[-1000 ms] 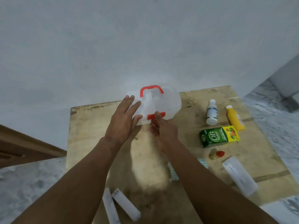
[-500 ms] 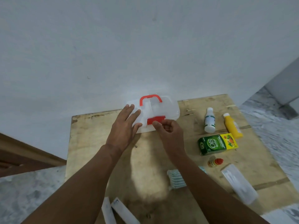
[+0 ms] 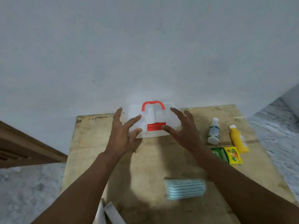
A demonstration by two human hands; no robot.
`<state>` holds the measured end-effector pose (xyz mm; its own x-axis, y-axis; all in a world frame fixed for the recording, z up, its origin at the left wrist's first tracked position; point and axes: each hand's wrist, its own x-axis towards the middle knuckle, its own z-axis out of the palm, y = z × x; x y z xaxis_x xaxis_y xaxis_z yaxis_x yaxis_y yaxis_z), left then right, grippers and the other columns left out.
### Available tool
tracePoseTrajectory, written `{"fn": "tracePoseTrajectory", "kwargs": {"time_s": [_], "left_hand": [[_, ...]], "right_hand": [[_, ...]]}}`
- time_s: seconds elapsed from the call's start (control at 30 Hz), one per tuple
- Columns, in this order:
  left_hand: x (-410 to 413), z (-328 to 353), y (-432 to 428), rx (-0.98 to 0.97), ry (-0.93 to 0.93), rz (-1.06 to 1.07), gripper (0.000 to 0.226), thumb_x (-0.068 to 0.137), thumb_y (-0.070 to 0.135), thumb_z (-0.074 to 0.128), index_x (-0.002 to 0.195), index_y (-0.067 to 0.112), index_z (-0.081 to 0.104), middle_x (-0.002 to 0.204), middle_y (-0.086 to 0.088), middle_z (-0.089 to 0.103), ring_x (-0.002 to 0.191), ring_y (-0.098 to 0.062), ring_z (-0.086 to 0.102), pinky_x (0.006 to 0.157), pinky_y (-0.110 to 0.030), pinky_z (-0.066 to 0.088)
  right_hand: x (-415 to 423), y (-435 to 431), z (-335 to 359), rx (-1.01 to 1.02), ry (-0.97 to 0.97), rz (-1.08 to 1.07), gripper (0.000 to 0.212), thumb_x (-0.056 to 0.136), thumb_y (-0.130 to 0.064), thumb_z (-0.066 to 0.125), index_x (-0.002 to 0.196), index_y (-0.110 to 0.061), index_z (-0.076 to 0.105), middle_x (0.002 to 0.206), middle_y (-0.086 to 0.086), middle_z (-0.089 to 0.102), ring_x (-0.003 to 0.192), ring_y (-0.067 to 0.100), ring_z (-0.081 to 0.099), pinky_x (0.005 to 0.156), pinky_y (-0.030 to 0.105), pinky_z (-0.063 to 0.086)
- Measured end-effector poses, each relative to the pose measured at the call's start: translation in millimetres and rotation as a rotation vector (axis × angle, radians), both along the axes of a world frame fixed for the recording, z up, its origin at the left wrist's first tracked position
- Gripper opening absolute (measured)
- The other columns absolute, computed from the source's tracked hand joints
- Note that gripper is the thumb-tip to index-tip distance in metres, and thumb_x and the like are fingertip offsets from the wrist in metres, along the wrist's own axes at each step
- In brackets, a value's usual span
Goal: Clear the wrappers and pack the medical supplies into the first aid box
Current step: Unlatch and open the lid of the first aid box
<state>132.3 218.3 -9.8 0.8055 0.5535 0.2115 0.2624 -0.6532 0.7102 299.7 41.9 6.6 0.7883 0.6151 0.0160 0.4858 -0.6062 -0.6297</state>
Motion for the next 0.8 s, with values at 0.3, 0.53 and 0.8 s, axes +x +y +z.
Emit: {"fn": "tracePoseTrajectory", "kwargs": {"time_s": [0.3,0.53,0.8], "left_hand": [[3,7,-28,-0.538,-0.149,0.314,0.060,0.083,0.016,0.077,0.136,0.021,0.049,0.124,0.012,0.063,0.115,-0.008,0.063,0.100,-0.034,0.052],[-27,8,-62,-0.636,-0.221,0.336,0.060,0.085,0.008,0.075,0.137,0.021,0.051,0.133,0.004,0.062,0.118,-0.007,0.062,0.094,-0.021,0.054],[-36,12,-66,-0.616,-0.193,0.298,0.063,0.088,0.013,0.073,0.144,0.019,0.046,0.137,0.007,0.057,0.116,-0.010,0.060,0.078,-0.007,0.053]], "right_hand": [[-2,2,-9,0.138,-0.029,0.087,0.073,0.082,-0.059,0.063,0.145,-0.031,0.039,0.157,0.000,0.032,0.144,0.017,0.026,0.102,0.027,0.022],[-30,-25,-10,0.165,-0.112,0.149,0.056,0.082,-0.065,0.055,0.127,-0.032,0.047,0.141,0.005,0.044,0.125,0.020,0.047,0.090,0.042,0.055],[-55,-31,-4,0.260,-0.025,0.143,0.013,0.090,-0.032,0.067,0.098,-0.023,0.064,0.144,0.009,0.043,0.115,-0.038,-0.010,0.094,0.000,0.012]]}}
